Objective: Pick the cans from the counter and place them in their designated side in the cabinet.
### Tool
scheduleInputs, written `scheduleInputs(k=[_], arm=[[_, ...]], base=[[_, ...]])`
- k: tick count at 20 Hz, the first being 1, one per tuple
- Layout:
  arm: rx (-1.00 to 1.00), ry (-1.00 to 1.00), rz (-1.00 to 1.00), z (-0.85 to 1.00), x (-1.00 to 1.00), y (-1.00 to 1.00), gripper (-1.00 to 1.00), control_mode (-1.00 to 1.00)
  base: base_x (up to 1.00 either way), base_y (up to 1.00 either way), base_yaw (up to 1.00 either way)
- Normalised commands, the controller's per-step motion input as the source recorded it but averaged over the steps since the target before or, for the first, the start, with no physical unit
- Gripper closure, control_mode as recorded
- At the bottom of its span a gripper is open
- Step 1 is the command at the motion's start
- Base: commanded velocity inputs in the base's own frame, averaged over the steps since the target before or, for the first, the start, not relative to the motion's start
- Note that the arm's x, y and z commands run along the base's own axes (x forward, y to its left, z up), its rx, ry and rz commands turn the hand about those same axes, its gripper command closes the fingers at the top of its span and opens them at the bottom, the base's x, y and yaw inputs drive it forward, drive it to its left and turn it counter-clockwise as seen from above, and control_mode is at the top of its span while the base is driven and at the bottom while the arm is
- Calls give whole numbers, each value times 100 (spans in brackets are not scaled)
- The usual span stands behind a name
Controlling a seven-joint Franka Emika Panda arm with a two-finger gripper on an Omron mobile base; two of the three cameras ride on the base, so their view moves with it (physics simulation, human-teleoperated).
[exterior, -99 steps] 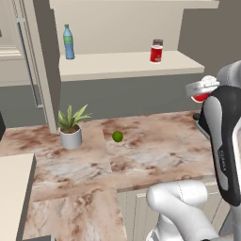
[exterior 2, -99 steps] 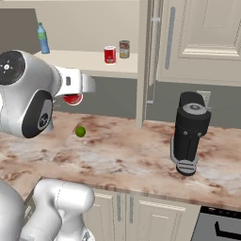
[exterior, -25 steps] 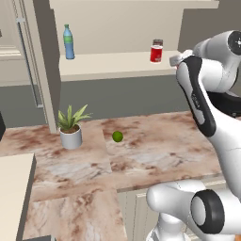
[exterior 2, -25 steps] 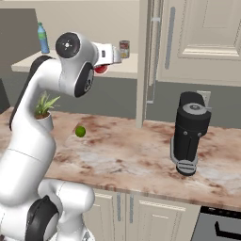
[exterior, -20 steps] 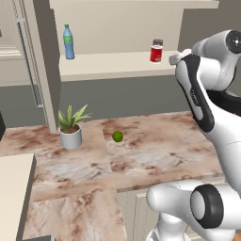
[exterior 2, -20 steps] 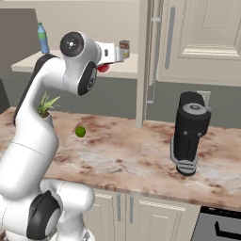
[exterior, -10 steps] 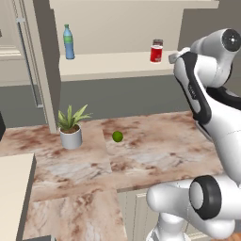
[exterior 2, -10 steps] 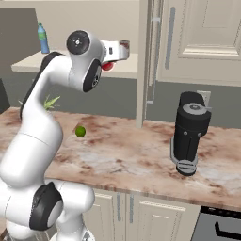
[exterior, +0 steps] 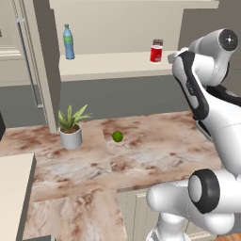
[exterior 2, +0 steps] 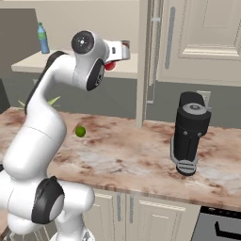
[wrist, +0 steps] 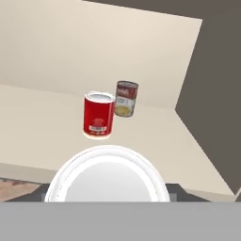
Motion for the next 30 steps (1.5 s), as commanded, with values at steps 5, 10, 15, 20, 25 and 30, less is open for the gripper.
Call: scheduleInputs(k=[5,10,15,20,25,30], arm=[[-1,0,0,-13,19,-2,100,-100],[-1,0,0,-6,21,-7,100,-100],[0,0,0,-3,19,-11,100,-100],[0,0,0,0,17,-12,100,-100],[0,0,0,0,16,-11,100,-100],[0,0,0,-1,20,-5,100,-100]], base=[[0,0,0],[0,0,0],[0,0,0],[0,0,0],[0,0,0],[0,0,0]])
